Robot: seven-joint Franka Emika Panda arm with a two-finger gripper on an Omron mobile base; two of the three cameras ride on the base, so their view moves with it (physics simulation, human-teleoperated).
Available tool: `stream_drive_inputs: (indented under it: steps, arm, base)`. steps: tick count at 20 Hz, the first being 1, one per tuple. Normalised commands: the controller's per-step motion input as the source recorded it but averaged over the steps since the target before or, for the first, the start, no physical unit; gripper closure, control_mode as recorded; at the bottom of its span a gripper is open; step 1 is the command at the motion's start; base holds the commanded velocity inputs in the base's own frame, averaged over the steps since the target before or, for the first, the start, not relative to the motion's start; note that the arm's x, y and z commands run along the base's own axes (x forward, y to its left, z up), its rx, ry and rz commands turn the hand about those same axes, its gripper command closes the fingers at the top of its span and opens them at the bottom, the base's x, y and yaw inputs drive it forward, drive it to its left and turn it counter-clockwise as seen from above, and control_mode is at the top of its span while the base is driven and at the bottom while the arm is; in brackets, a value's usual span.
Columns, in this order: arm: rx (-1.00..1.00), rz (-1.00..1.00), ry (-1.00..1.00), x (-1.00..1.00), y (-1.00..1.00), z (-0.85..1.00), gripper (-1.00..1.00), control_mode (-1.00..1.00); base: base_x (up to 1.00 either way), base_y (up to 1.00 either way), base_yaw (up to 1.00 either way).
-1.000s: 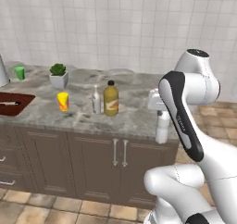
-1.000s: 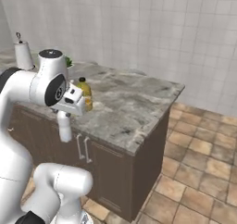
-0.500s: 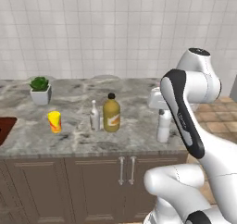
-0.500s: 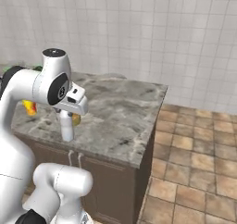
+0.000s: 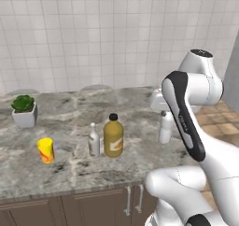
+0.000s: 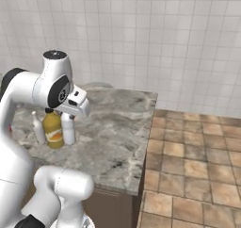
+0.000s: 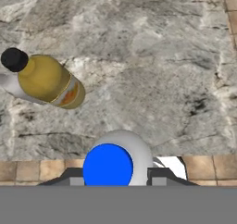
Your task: Place the drinks on the dining counter in a tight cluster.
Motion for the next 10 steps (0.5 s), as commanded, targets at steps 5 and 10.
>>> stream_drive_inputs:
  steps: [5,10]
  arm:
    - [0.0,0.0,0.0,0.0,0.0,0.0,1.0,1.0]
    - [0.0,0.0,0.0,0.0,0.0,0.0,1.0,1.0]
  base:
    - [0.25,0.0,-0.07]
    - [0.0,0.0,0.0]
